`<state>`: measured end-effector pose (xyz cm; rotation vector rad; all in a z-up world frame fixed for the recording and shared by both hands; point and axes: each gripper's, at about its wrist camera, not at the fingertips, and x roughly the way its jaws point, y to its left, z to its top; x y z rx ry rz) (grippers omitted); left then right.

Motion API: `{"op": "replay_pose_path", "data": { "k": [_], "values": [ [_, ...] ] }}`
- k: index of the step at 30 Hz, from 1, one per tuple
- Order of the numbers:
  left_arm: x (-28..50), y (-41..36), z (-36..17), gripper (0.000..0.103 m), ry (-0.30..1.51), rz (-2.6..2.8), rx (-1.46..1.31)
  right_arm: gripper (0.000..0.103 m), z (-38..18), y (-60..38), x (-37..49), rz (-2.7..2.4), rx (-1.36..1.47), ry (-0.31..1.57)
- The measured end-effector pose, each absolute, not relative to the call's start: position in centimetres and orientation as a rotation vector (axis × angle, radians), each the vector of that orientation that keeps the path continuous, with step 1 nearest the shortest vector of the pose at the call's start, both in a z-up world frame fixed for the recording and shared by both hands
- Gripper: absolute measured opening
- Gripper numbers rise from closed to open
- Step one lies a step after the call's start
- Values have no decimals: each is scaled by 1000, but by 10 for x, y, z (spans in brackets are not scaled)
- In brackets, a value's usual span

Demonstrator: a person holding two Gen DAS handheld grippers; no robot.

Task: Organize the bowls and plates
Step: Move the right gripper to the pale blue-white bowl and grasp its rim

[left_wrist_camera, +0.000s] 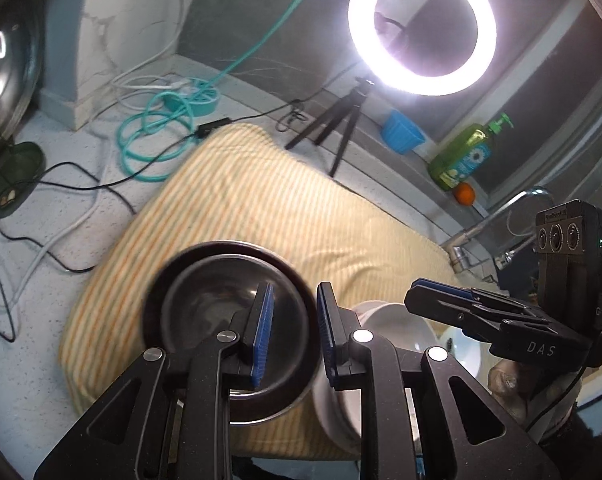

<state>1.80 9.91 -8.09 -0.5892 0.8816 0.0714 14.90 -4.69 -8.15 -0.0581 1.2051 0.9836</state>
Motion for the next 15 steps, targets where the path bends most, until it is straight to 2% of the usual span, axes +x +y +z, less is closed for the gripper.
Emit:
{"op": "replay_pose_path", "data": {
  "k": [3,4,11,13,15],
  "values": [
    [26,80,-78,19,884,15,-578,48,-73,-70,152,951,-45,1181],
    [28,75,-78,22,887,1,-574,54,-71,-79,153,938,-38,1173],
    [49,25,-82,23,924,-133,-548,58,-64,-149,160,799,3,1141],
    [55,9,-84,28,939,-171,-534,70,-65,-173,164,750,33,1139],
    [61,-7,-87,30,955,-207,-519,70,-66,-197,168,697,58,1136]
  ]
}}
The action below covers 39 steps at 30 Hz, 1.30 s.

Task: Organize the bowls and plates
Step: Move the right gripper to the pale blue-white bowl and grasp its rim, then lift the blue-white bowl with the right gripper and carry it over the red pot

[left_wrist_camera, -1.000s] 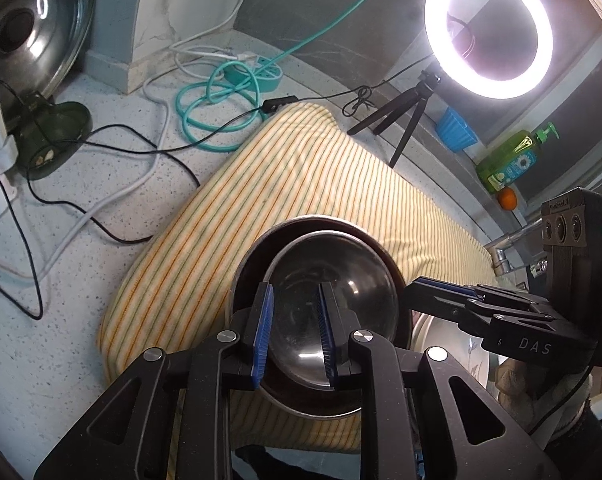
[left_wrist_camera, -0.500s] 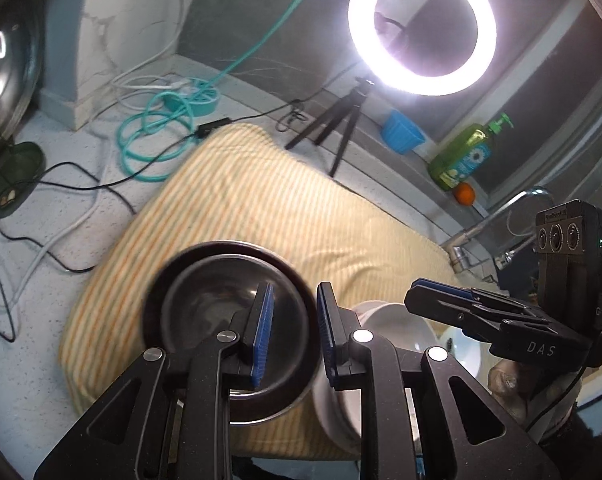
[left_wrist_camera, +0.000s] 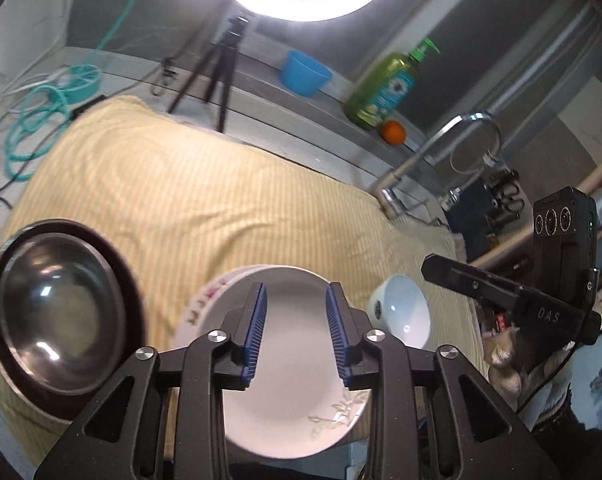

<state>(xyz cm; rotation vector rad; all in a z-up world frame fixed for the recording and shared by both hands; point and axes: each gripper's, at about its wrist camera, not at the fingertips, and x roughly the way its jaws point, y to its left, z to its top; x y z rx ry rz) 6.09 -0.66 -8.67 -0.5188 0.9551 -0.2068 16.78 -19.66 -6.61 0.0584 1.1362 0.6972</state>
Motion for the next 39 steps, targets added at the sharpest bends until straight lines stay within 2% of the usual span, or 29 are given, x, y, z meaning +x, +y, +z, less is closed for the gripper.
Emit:
{"op": "replay_pose_path", "data": {
  "k": [3,5,6,21,23,26,29,31,35,37,39],
  "values": [
    [68,-26,-90,30,976,-251,-499,72,-69,-228,171,622,79,1138],
    [73,-38,-93,32,991,-280,-489,80,-72,-247,173,571,84,1135],
    [75,-44,-94,33,997,-294,-483,81,-74,-257,173,545,88,1134],
    [110,-127,-123,33,1101,-440,-404,80,-118,-344,161,381,170,1194],
    [114,-135,-127,33,1111,-451,-388,76,-125,-350,161,375,186,1209],
    [118,-146,-131,33,1123,-457,-359,64,-134,-355,161,376,216,1231],
    [123,-153,-138,32,1141,-451,-358,59,-143,-358,162,378,243,1248],
    [124,-156,-141,31,1149,-449,-358,50,-147,-358,163,381,252,1259],
    [126,-159,-145,30,1163,-457,-361,44,-152,-357,163,394,269,1274],
    [128,-160,-146,30,1167,-459,-358,32,-155,-356,164,402,270,1283],
    [129,-160,-148,30,1170,-458,-360,28,-158,-355,165,403,271,1290]
  ]
}}
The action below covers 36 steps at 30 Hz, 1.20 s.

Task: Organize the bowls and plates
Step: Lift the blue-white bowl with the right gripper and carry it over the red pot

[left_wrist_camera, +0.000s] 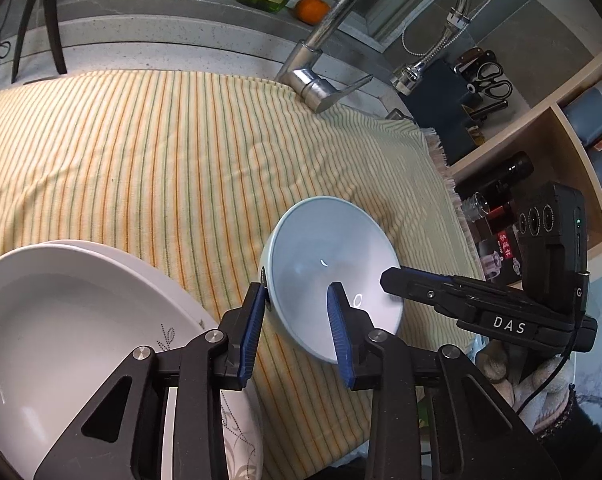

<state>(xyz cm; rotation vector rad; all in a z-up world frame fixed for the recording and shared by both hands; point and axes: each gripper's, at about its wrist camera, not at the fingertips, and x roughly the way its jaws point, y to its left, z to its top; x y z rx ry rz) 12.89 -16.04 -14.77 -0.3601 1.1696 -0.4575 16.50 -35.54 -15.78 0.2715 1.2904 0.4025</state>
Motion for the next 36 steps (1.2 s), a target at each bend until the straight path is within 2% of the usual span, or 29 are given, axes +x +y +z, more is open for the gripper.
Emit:
{"op": "replay_pose_path", "data": {
  "k": [2,4,7,21,36],
  "values": [
    [129,-160,-149,28,1170,-458,-358,27,-160,-356,166,398,277,1295],
    [129,-160,-149,25,1172,-460,-353,18,-162,-356,166,402,283,1300],
    [129,-160,-150,25,1172,-461,-351,15,-164,-354,166,406,283,1303],
    [114,-139,-119,25,1086,-445,-381,15,-127,-339,166,442,258,1244],
    [78,-58,-75,25,937,-300,-455,15,-75,-251,166,628,167,1154]
  ]
}}
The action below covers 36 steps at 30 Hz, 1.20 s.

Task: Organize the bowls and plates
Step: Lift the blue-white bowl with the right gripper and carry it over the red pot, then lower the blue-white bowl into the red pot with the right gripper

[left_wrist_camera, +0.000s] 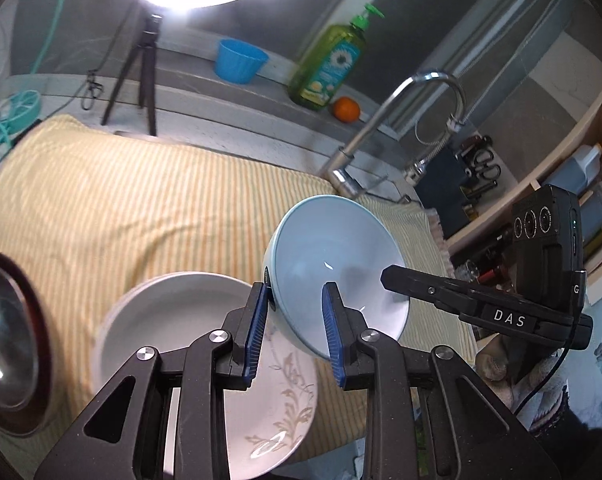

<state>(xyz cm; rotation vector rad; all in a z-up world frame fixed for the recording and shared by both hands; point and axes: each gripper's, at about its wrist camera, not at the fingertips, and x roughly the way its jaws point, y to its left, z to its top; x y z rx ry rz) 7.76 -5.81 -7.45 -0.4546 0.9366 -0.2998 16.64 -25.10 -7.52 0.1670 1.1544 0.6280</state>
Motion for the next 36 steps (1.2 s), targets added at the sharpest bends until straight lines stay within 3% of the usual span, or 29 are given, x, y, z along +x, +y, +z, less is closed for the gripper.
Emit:
{"op": "replay_pose_path", "data": {
  "k": [16,36],
  "values": [
    [19,45,-63,25,853,-64,-545,15,-66,-123,149,873,37,1153],
    [-20,124,-90,25,856,139,-638,15,-100,-5,127,1016,-105,1234]
  ]
}}
